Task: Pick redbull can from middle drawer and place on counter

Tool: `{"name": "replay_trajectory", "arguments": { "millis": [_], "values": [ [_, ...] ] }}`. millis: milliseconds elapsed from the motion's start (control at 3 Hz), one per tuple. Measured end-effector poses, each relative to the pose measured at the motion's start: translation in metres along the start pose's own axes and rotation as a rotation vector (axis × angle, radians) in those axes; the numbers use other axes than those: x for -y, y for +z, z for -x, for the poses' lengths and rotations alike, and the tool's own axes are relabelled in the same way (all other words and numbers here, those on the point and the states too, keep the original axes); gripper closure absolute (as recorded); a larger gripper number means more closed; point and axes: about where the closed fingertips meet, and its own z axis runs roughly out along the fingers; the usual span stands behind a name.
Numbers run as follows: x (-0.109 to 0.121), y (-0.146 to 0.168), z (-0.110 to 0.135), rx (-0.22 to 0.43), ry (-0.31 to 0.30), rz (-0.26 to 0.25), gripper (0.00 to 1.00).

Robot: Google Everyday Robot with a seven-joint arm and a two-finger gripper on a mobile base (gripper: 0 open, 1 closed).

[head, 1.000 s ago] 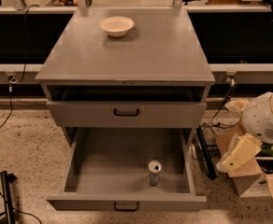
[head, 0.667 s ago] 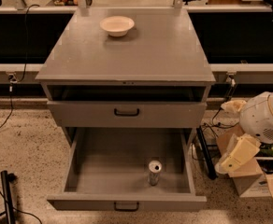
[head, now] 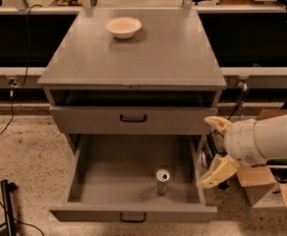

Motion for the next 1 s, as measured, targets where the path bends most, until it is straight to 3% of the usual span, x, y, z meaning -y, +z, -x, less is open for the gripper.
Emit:
{"name": "replay_trajectory", "arguments": {
  "millis": [333, 667, 1000],
  "values": [
    [0.018, 0.004, 0.005, 0.017, -0.044, -0.066, 0.0],
    [0.018, 0.004, 0.005, 0.015, -0.041, -0.067, 0.0],
    [0.03, 0.034, 0.003, 0.07, -0.07, -0.074, 0.0]
  ]
}}
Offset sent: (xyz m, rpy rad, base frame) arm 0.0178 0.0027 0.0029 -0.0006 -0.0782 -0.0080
